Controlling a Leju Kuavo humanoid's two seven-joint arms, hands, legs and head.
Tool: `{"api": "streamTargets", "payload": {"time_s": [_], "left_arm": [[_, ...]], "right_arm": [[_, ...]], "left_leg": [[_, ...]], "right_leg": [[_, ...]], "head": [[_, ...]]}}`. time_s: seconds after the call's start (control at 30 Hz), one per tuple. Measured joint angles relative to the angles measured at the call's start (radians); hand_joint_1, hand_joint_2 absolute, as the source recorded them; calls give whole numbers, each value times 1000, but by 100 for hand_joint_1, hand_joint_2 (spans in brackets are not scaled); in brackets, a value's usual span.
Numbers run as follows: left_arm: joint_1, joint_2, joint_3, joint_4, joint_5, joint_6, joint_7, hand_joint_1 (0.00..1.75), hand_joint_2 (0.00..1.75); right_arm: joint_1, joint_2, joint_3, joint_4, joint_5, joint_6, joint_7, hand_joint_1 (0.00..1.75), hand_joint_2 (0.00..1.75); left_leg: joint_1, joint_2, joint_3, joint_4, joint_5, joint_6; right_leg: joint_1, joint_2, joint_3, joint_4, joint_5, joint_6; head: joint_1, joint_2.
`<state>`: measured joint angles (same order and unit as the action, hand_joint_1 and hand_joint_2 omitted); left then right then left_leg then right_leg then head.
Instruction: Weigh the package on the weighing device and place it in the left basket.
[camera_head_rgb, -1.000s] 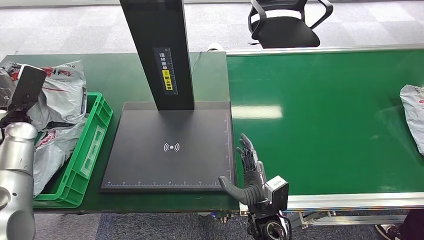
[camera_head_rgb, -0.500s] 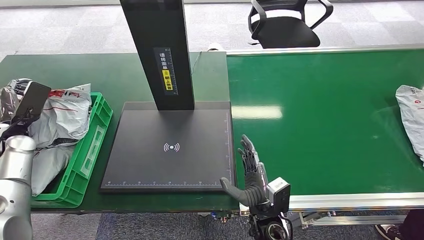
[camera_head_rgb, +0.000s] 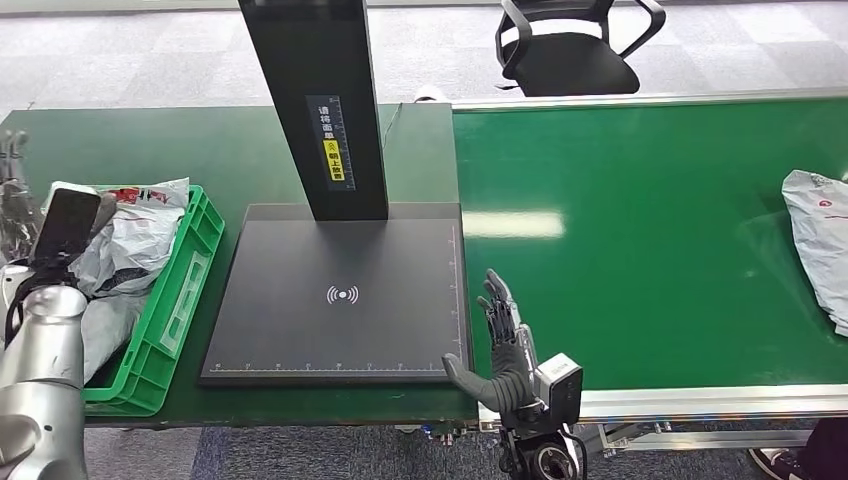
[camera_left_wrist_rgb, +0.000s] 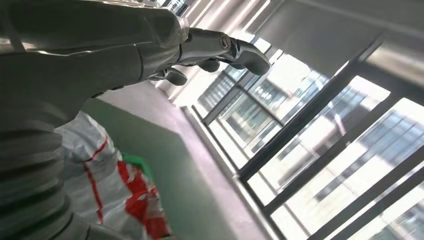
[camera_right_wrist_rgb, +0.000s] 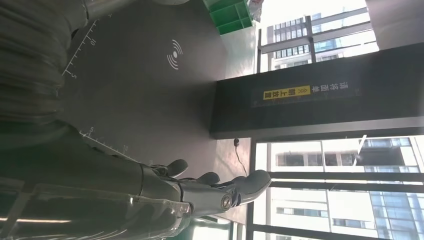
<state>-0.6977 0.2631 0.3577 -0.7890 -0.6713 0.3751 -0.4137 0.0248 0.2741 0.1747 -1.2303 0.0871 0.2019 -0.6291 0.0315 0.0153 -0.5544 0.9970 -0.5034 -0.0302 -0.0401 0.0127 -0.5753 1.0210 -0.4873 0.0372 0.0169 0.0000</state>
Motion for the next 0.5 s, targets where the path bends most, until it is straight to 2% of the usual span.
{"api": "streamTargets", "payload": {"time_s": [0.13, 0.27, 0.4, 0.5], "left_arm": [[177, -76, 2, -290, 202, 105, -138, 0, 175], [406, -175, -51, -591, 299, 216, -243, 0, 175], [586, -272, -167, -784, 295, 219, -257, 0, 175], [654, -315, -242, -850, 291, 211, -256, 0, 175]], "right_arm": [[1, 2, -1, 0, 0, -18, 2, 0, 175], [1, 3, -2, 0, -6, -51, 3, 0, 0], [6, 4, -6, -8, -3, -97, 6, 0, 0], [13, 5, -10, -18, 1, -108, 8, 0, 0]], "left_leg": [[-1, 2, 0, 0, -2, -1], [-1, 2, 0, 0, -3, -1], [-2, 1, 0, 0, -4, 0], [-1, 1, 1, 0, -4, 0]], "right_leg": [[-1, 2, 0, -1, 0, 0], [-1, 2, -1, -1, -1, 0], [-2, 2, 0, -2, -1, 1], [-2, 2, 1, -2, -1, 1]], "head": [[0, 0], [0, 0], [0, 0], [0, 0]]}}
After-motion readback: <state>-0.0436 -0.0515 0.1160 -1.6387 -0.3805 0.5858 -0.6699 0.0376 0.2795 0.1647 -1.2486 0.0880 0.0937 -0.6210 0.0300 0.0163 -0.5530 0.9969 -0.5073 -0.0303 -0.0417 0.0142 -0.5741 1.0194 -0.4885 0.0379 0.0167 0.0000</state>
